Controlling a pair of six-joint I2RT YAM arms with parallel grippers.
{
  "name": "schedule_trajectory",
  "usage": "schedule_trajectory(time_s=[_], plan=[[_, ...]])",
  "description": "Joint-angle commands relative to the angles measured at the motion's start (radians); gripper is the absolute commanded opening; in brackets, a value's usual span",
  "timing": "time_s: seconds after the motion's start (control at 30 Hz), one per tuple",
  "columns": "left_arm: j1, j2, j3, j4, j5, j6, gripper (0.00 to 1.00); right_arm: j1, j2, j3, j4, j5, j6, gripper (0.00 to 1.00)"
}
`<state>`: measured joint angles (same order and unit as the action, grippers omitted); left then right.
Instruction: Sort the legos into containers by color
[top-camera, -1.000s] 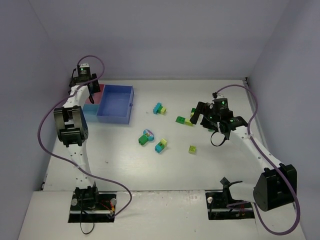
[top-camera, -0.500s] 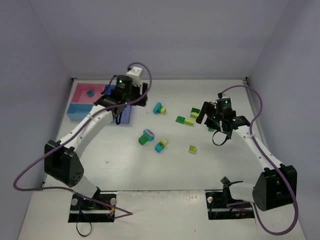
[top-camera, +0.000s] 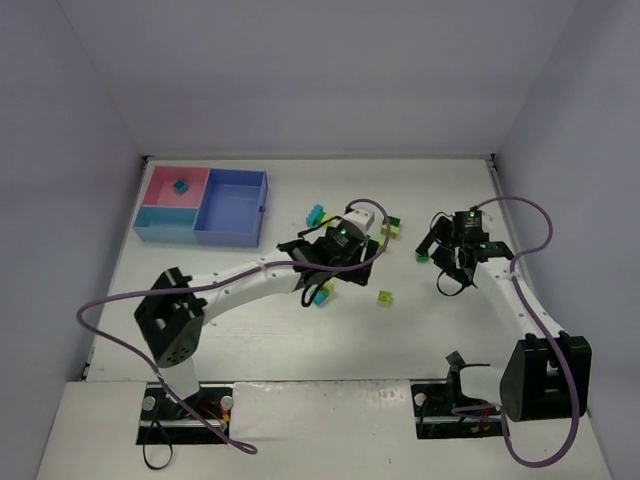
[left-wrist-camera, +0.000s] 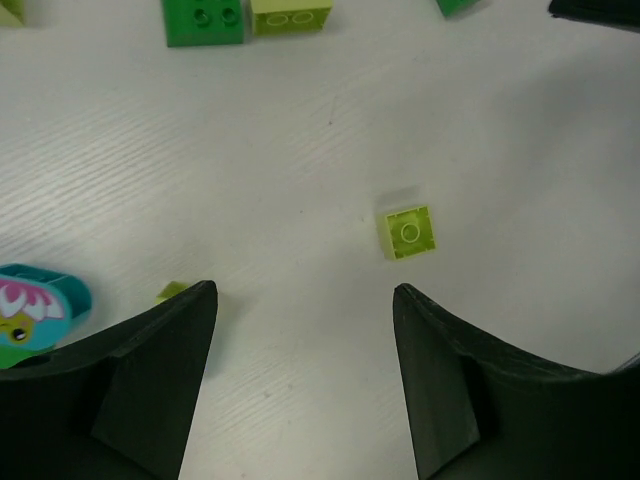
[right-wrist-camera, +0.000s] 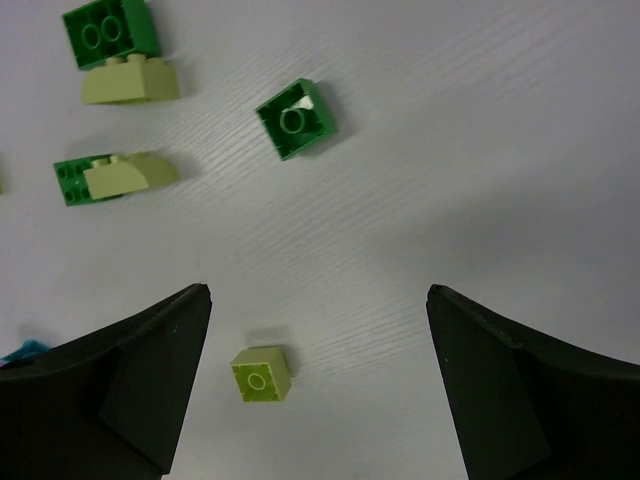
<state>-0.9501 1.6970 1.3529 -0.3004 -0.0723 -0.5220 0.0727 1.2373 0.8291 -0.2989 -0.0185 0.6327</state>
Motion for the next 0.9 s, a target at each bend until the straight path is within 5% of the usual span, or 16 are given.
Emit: schedule_trajectory(time_s=[0.0,0.6,0.7,0.87], plan=[[-0.059,0.097,0.115,0.049,-0.079,-0.107,0.65,-0.06,-0.058,-0.015,-0.025,0.052,0.058,0.86],[-0.138,0.467,0.4,-0.114,-0.107,-0.219,0.62,-0.162,-0.114,-0.07,-0.045,-0.012,0.048,0.9],[-0.138,0.472,0.39,-0.121,-0.118,-0.219,0.48,-0.162,-0.108,-0.07,-0.046,-0.012,0.044,0.9],[-0.133,0.391,0.357,-0.143,-0.159,-0.205,0.03,-0.162,-0.102,-0.058,-0.037,-0.005,0.021,0.9]])
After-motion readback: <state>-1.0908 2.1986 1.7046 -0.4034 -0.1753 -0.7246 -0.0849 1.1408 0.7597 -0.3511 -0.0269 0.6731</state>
